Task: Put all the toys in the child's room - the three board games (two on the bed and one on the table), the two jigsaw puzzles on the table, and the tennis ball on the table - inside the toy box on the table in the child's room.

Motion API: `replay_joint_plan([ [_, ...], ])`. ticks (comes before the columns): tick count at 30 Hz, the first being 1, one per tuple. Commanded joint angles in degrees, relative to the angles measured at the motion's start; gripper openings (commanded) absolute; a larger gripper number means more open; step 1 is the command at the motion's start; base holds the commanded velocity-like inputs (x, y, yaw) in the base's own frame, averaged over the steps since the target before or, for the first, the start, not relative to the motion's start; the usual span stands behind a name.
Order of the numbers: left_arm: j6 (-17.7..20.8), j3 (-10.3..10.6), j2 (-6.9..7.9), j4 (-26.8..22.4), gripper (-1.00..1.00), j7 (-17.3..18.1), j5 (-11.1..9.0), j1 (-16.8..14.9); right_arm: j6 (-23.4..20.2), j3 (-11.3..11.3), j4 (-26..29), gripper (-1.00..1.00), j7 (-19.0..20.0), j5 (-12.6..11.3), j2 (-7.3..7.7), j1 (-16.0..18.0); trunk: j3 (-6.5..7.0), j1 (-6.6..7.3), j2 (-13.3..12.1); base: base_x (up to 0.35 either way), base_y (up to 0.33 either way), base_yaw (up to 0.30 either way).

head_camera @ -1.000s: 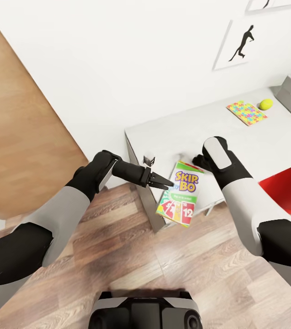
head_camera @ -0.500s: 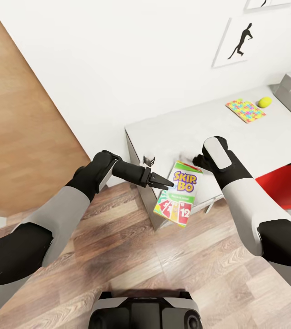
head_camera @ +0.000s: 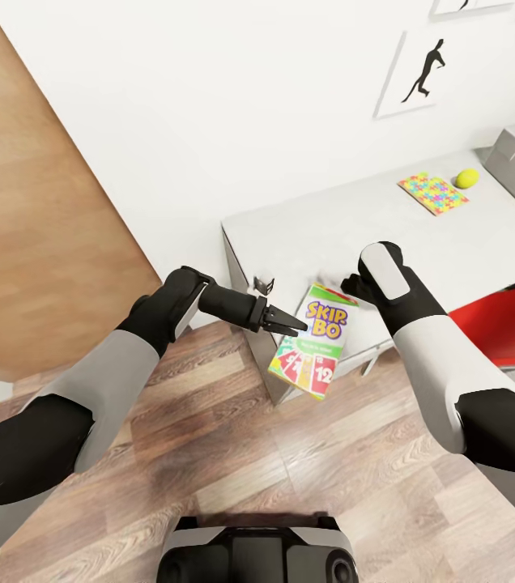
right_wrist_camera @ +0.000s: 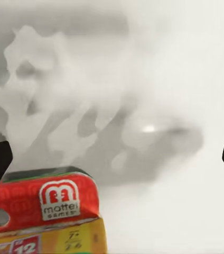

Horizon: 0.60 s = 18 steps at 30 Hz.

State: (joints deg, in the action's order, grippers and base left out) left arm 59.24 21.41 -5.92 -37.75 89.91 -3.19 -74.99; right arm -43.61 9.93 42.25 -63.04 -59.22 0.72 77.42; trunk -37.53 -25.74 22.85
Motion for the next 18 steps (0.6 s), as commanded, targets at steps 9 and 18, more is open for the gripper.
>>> replay_joint_plan([
  [9, 0.6, 0.28, 0.03, 0.04, 1.0, 0.09, -0.32, -0.07, -0.34, 0.26, -0.41, 1.0, -0.44, -1.16, 0.16, 0.01, -0.09, -0.04, 0.07, -0.039, 0.0, 0.0],
  [18, 0.61, 0.22, 0.06, 0.04, 1.0, 0.09, -0.33, -0.07, -0.34, 0.26, -0.41, 1.0, -0.44, -1.16, 0.04, 0.01, -0.09, -0.04, 0.07, -0.012, 0.002, 0.0],
])
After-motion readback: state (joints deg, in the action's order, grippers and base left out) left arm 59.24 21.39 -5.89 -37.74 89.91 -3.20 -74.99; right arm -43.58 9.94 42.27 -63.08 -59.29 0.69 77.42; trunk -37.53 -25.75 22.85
